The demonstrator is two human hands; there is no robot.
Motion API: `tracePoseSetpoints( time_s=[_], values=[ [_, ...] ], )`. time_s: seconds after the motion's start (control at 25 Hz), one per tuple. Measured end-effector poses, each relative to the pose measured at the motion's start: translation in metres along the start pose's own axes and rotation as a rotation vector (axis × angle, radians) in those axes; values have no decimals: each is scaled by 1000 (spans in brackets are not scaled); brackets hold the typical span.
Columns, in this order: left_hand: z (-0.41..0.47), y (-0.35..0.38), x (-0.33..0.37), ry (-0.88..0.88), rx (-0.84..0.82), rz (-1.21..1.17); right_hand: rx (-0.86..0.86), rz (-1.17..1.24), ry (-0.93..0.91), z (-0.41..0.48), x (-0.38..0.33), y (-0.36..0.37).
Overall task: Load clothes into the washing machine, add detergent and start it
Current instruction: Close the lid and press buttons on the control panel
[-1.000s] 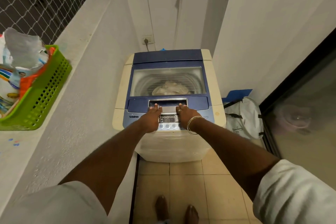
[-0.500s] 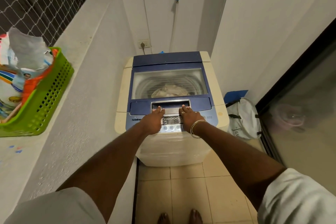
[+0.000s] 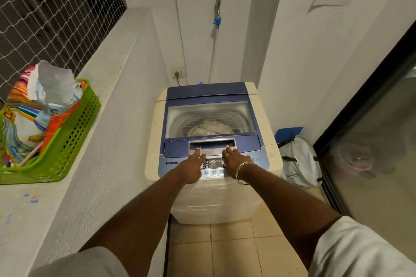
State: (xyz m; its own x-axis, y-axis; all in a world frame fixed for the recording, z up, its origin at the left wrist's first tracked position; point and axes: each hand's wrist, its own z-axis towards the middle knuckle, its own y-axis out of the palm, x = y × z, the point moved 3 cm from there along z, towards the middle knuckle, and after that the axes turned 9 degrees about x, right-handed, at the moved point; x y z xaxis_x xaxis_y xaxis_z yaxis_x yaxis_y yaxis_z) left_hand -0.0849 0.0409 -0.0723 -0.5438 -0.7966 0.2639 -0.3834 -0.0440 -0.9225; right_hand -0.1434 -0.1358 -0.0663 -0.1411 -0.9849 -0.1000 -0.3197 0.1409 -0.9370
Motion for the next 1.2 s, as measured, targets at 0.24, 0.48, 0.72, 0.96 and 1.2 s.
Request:
tracePoseSetpoints(
  time_s=[0.24,0.48,0.72,0.96,1.2],
  values=[
    [-9,-10,10,-5,12,-83,121,64,-16,-18,0,-8],
    [-60,7,31,59,145,-53,247,69,-40,-68,-5,11],
    [-95,32,31,14,180,-4,194,29,19,-87,14,34],
    [-101,44,30,28,204,41,155,46,118,-79,41,35],
    [-97,52,26,26,257,54,173,100,107,-73,50,37]
  ],
)
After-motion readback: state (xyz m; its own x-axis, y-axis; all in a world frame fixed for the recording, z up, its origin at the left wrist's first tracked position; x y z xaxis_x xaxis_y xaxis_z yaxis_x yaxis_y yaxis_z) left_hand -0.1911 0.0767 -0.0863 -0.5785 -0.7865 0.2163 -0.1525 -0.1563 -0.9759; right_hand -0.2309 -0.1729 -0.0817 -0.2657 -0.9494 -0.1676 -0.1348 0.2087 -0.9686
